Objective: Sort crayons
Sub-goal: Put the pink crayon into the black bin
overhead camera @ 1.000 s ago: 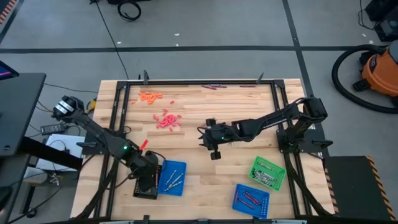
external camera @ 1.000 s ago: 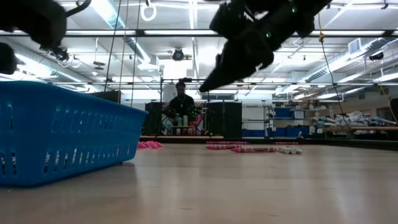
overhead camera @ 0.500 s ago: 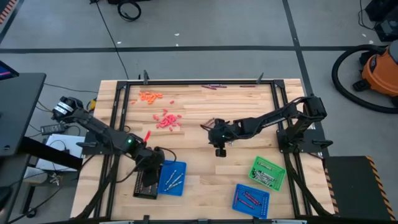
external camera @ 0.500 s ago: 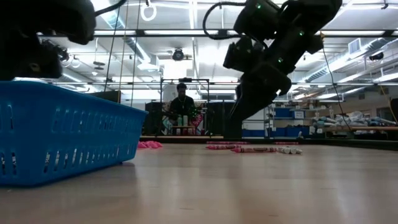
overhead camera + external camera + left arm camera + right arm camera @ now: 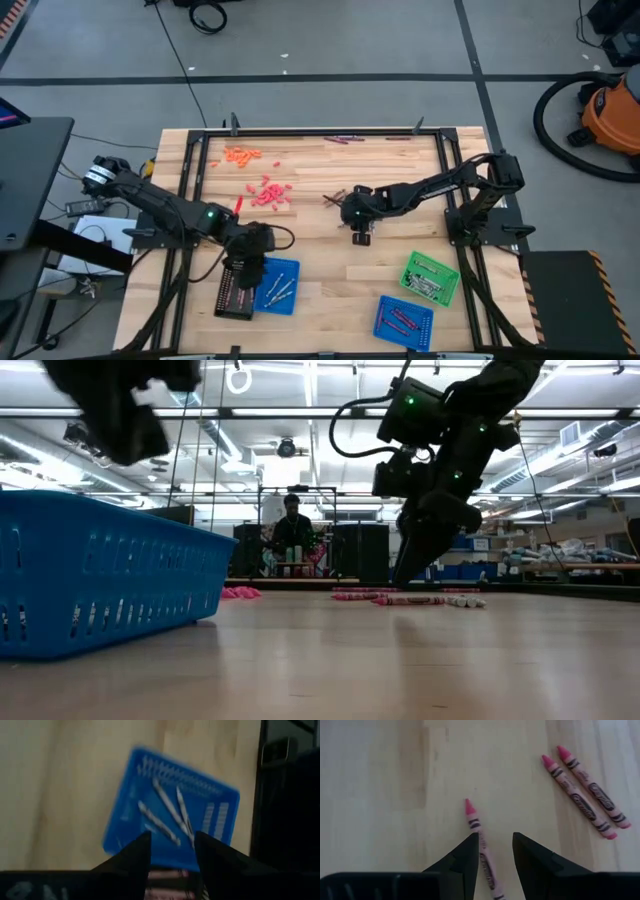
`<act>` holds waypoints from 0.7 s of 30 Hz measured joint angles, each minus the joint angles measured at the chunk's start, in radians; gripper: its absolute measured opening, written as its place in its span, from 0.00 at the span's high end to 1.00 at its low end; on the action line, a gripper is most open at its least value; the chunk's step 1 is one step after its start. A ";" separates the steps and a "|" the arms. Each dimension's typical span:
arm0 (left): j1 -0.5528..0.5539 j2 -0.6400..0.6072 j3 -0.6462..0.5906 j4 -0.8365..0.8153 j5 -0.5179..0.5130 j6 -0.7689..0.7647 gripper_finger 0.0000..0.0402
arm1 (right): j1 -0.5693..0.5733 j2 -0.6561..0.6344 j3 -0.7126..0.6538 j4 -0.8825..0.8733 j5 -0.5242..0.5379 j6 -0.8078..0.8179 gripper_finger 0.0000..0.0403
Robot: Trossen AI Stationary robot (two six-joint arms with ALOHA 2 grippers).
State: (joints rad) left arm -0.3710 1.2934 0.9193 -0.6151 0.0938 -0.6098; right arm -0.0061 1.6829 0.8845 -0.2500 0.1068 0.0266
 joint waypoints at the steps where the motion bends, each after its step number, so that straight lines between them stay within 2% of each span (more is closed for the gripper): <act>1: 0.000 0.000 0.015 0.000 -0.026 0.017 0.60 | -0.005 0.000 0.000 -0.002 -0.001 0.000 0.68; 7: -0.001 0.000 0.049 0.000 -0.128 0.076 0.60 | -0.010 0.000 -0.026 0.040 -0.031 -0.016 0.68; 16: -0.003 0.000 0.049 0.002 -0.154 0.083 0.60 | -0.009 0.000 -0.152 0.236 -0.044 -0.017 0.69; 21: -0.017 0.001 0.049 0.056 -0.207 0.139 0.60 | -0.009 0.000 -0.186 0.289 -0.026 -0.019 0.76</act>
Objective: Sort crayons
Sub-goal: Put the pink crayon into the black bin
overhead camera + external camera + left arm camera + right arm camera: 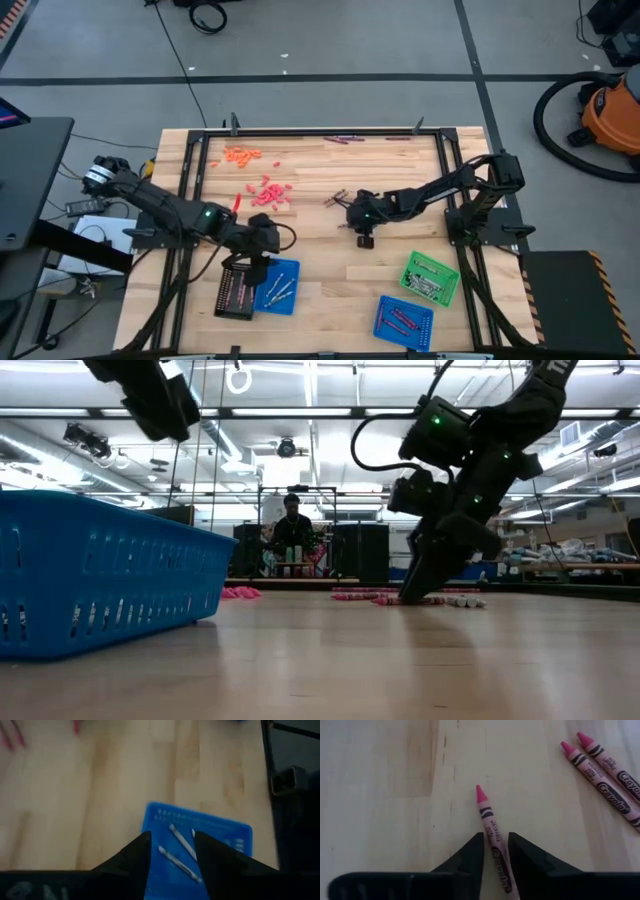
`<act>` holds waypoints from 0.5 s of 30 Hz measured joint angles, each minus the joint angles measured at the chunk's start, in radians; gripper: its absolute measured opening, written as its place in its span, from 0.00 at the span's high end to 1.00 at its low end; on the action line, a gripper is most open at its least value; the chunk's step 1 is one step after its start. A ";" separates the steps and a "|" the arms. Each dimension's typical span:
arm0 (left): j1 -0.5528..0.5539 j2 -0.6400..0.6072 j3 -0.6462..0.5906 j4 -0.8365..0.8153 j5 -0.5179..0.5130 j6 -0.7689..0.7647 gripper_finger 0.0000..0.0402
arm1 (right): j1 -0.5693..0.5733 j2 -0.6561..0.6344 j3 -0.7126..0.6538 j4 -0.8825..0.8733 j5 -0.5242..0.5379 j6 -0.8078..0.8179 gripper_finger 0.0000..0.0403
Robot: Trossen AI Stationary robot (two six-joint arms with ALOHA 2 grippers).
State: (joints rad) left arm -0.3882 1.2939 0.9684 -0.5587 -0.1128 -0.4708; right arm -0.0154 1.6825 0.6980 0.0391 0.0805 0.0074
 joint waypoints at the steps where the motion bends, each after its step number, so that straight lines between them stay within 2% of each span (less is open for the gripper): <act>1: -0.006 0.002 -0.001 0.015 -0.033 0.016 0.60 | 0.000 -0.001 -0.007 0.010 -0.003 0.000 0.79; 5: -0.025 0.009 -0.045 0.123 -0.176 0.066 0.60 | 0.000 -0.002 -0.031 0.057 -0.024 0.002 0.88; 8: -0.020 0.009 -0.085 0.215 -0.199 0.074 0.60 | 0.000 -0.002 -0.033 0.066 -0.026 0.008 0.92; 15: -0.014 0.009 -0.140 0.298 -0.298 0.029 0.59 | -0.001 0.003 -0.036 0.117 -0.029 0.008 0.93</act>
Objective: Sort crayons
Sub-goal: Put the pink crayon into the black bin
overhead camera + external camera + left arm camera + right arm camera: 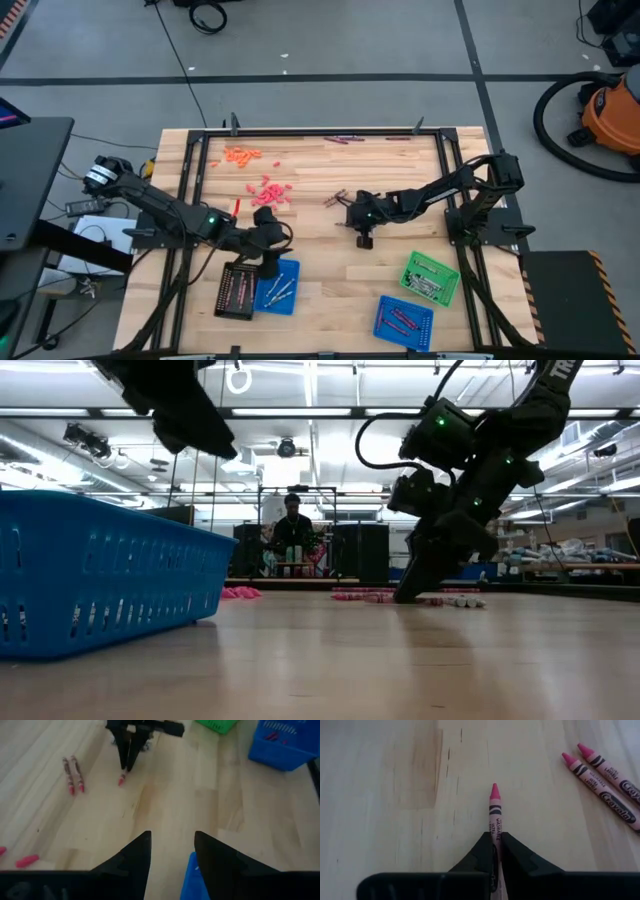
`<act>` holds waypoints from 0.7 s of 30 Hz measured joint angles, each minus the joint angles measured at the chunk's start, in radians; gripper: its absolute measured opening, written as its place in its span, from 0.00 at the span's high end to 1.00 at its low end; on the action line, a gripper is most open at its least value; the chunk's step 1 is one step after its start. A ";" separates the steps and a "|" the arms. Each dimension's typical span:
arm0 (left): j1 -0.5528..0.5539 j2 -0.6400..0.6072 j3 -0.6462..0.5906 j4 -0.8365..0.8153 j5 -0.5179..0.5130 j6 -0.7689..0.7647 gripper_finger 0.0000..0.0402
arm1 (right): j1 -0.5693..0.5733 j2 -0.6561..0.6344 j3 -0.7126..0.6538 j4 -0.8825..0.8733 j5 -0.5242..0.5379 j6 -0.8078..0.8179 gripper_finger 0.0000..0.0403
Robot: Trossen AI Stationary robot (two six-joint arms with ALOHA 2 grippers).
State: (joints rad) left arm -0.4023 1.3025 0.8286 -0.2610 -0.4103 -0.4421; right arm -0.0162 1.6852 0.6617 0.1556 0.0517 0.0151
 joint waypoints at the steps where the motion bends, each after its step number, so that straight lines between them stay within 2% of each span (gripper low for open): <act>1: 0.000 0.000 -0.006 0.004 -0.007 -0.008 0.59 | 0.000 0.000 0.000 0.006 0.000 0.000 0.93; 11: 0.008 0.007 -0.018 0.027 -0.115 -0.015 0.58 | 0.001 0.000 0.021 0.057 0.005 -0.008 0.93; 21: 0.046 0.056 -0.019 0.044 -0.120 0.019 0.38 | 0.061 0.000 0.078 0.219 -0.050 -0.036 0.93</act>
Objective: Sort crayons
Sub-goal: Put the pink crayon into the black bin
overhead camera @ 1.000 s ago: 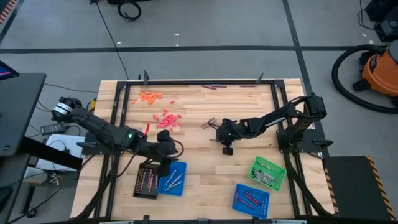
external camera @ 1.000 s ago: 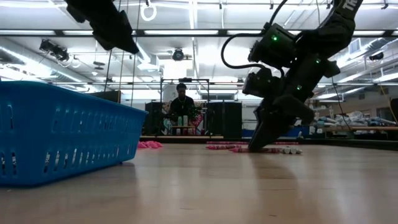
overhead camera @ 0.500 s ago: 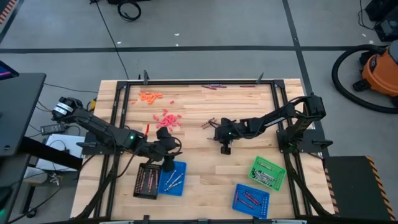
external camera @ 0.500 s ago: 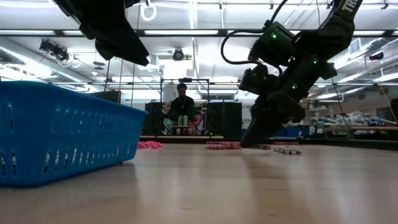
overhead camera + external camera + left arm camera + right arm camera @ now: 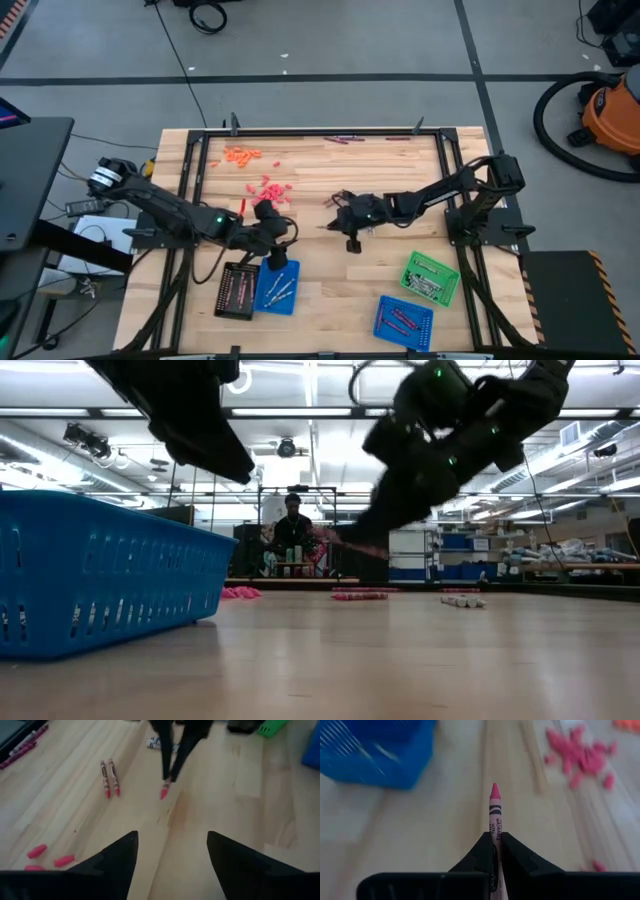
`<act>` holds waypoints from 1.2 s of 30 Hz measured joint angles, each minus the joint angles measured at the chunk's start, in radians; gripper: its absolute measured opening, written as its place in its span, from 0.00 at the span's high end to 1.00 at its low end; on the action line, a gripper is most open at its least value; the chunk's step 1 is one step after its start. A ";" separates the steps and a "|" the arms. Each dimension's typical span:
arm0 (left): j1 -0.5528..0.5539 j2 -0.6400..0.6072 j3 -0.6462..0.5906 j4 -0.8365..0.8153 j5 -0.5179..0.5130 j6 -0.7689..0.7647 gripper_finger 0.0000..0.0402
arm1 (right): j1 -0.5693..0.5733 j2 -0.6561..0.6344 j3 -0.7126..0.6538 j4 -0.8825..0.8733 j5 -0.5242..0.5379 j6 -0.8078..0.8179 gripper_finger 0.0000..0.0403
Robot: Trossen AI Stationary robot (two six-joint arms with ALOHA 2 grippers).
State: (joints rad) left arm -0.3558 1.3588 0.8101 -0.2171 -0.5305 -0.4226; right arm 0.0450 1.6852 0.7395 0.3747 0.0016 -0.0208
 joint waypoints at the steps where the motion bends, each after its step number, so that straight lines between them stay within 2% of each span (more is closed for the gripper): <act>1: 0.002 0.008 0.000 0.003 0.000 0.008 0.37 | 0.009 0.000 0.007 0.024 -0.003 -0.002 0.93; 7: 0.006 0.059 0.000 0.078 0.000 0.078 0.39 | 0.057 0.000 0.036 0.148 -0.003 -0.009 0.93; 18: 0.006 0.076 0.000 0.246 0.000 0.183 0.47 | 0.091 -0.001 0.047 0.201 0.001 -0.009 0.93; 27: 0.019 0.076 0.000 0.295 0.000 0.198 0.54 | 0.091 -0.002 0.048 0.235 0.003 0.003 0.93; 36: 0.019 0.076 0.000 0.317 0.001 0.210 0.70 | 0.091 -0.002 0.048 0.237 0.005 0.011 0.93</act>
State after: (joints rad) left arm -0.3367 1.4345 0.8104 0.0998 -0.5297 -0.2127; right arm 0.1360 1.6836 0.7871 0.6121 0.0067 -0.0101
